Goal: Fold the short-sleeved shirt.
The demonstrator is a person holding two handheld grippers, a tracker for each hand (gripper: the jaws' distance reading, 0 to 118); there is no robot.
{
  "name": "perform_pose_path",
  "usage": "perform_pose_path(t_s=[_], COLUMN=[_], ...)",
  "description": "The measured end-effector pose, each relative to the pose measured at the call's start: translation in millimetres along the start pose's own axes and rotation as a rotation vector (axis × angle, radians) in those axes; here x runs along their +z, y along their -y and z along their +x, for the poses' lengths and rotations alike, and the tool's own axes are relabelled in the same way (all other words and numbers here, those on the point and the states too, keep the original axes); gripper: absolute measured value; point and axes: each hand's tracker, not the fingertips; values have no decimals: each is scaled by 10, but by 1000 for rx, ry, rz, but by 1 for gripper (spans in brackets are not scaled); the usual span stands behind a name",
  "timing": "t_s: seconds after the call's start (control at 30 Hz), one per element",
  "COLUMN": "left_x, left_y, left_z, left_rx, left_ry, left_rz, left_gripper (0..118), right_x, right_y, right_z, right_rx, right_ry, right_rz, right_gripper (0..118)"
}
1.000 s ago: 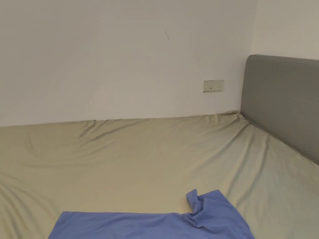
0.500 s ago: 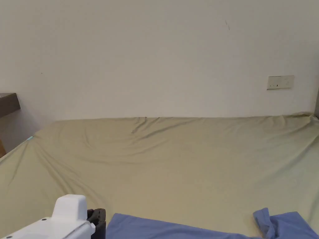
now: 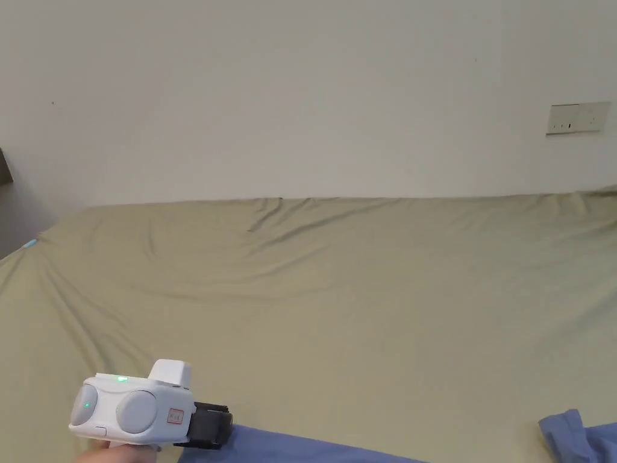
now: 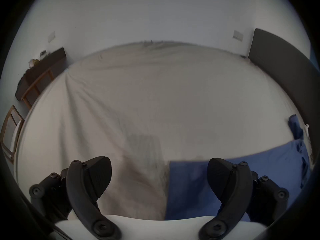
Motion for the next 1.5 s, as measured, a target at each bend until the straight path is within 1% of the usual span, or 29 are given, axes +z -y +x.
perform_pose_path(t_s=[0.03,0.1,0.13,0.2,0.33,0.4,0.43,0.5,0.6,0.73,0.77,0.8,0.83,0.87,0.9,0.93,0.97,1.0,1.03,1.1,1.2,1.23,1.27,1.3,1.33,1.37,1.4,1.43,1.5], left_x=[-88,-70,-120,-51,271,179,208,173,305,785,959,1092,1215,1323,1351,1415,1486,1535,1558,1582,1557,1531,1504,1482,1456,1429,1409,1371,1348], left_y=[69,147,97,136,280,307,306,268,309,285,271,260,262,271,266,274,290,303,306,318,341,360,385,396,421,447,476,516,584], left_z=[-1,-98,-103,10,304,294,285,230,299,363,394,390,358,337,309,298,296,301,303,302,308,305,305,309,314,320,324,304,286], left_rx=[-17,18,10,-12,-211,-204,-194,-161,-287,-243,-223,-203,-186,-179,-166,-164,-167,-167,-169,-171,-165,-162,-160,-160,-160,-161,-165,-164,-133], left_ry=[36,59,57,32,116,83,88,146,36,31,15,15,22,5,5,14,14,11,9,6,-4,-7,-10,-17,-20,-24,-30,-34,-54], left_rz=[-60,89,13,20,104,108,106,82,119,232,264,286,311,346,371,382,388,391,394,390,360,342,325,313,301,286,275,267,236], left_gripper=[110,114,114,110,37,22,2,2,2,2,2,2,2,2,2,2,2,2,2,2,2,2,2,2,2,2,2,2,2], right_x=[-23,-58,-75,-83,-61,-31,-3,42,-70,-650,-832,-1045,-1222,-1390,-1613,-1788,-1943,-2091,-2241,-2413,-2590,-2630,-2667,-2654,-2620,-2607,-2589,-2581,-2377], right_y=[19,24,71,80,43,24,2,-52,-200,-555,-635,-737,-794,-832,-876,-861,-837,-844,-807,-736,-591,-527,-468,-455,-495,-508,-495,-462,-449], right_z=[2,-23,28,35,-26,-35,-32,22,234,711,852,998,1084,1143,1200,1330,1407,1476,1542,1617,1688,1687,1663,1583,1477,1439,1423,1400,1214], right_rx=[4,19,17,4,-23,-23,-19,-29,-44,-93,-119,-126,-127,-103,-85,-101,-130,-97,-127,-155,-213,-203,-171,-70,0,-12,-83,-137,-156], right_ry=[2,10,11,3,-14,-21,-28,-54,-88,-41,-17,-31,-13,5,49,79,68,101,91,150,210,211,206,254,215,186,118,70,1], right_rz=[-3,-12,-13,-11,2,8,8,16,14,-68,-92,-151,-182,-216,-291,-351,-376,-388,-398,-450,-608,-653,-693,-672,-617,-637,-645,-665,-710], right_gripper=[1,1,1,1,1,1,1,1,1,2,8,26,75,98,109,109,118,114,110,111,104,83,72,72,60,36,5,3,3])
